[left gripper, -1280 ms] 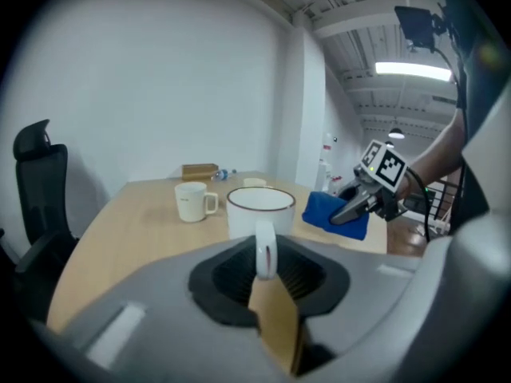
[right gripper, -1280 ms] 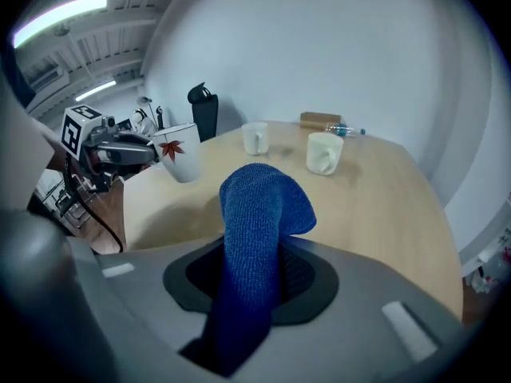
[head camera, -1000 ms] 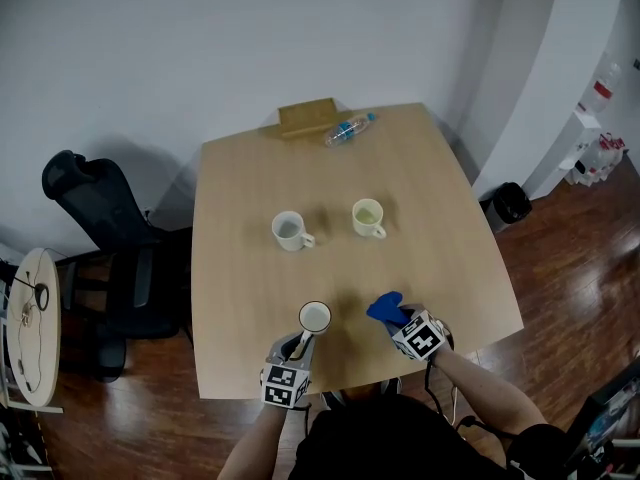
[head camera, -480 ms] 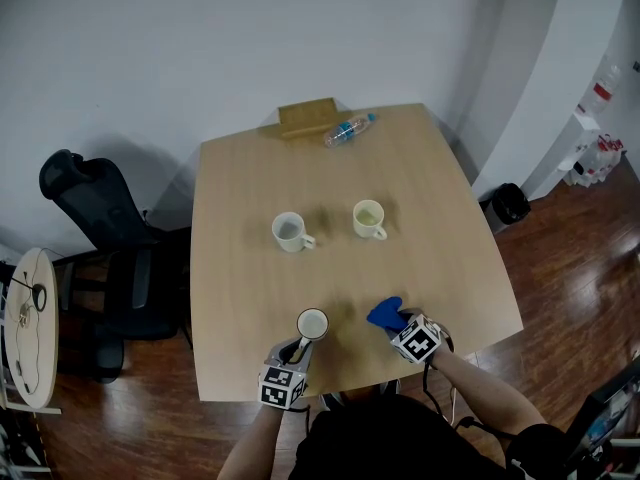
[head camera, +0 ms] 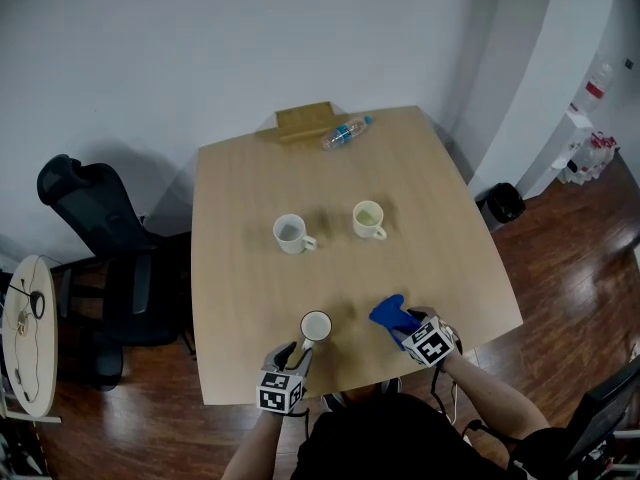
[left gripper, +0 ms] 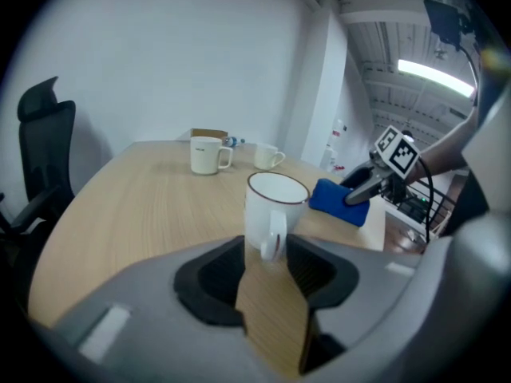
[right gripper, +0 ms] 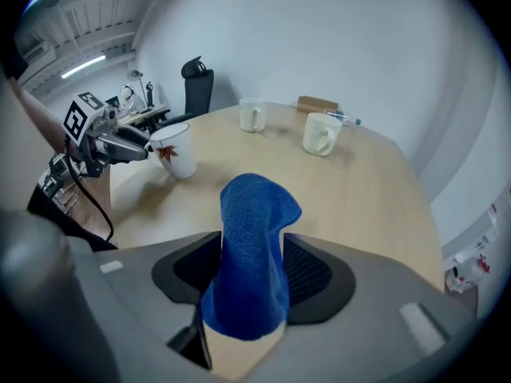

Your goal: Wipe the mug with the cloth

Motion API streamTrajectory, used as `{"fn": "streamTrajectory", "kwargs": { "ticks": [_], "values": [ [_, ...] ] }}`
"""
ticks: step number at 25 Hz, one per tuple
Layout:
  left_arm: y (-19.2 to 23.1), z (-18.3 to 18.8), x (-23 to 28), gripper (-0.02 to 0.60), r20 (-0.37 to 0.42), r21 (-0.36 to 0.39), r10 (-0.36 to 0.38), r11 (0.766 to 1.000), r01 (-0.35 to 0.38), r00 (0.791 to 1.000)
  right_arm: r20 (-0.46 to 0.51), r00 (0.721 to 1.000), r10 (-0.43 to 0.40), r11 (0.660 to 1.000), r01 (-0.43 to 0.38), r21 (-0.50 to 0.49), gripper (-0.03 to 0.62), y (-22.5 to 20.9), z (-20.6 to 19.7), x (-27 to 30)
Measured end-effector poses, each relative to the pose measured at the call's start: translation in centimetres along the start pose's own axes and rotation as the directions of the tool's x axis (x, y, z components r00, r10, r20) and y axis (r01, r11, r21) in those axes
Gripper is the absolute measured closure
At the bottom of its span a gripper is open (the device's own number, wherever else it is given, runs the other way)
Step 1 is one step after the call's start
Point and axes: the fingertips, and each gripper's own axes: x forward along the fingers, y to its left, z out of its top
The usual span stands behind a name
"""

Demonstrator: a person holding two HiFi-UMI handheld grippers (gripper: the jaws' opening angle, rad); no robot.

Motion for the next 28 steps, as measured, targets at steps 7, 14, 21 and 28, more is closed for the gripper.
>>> {"fn": "streamTrajectory", "kwargs": {
  "ticks": [7,14,21,28],
  "values": [
    [2.1,3.3,-6.7,0.439,0.195,-0.007,0.130,0.991,-0.131,0.972,0.233,0.946,-0.224,0.961,0.175,0.216,0.440,-3.3,2.4,-9.8],
    [-1.6,7.0,-14.6,0.462,0.366,-0.006,0.181,0.981,-0.193,0.913,0.503,0.816,-0.286,0.915,0.077,0.395,0.502,-1.3,6.0,-21.1],
    [-13.2,10.0,-20.8,0.463,0.492,0.014,0.167,0.980,-0.200,0.855,0.680,0.700,-0.216,0.954,0.003,0.299,0.502,3.6,4.2,-28.9],
    [-23.6,9.6,-25.8,0.463,0.541,0.084,0.168,0.964,-0.252,0.824,0.788,0.596,-0.155,0.984,0.025,0.175,0.502,8.3,0.4,-36.3]
  ]
}}
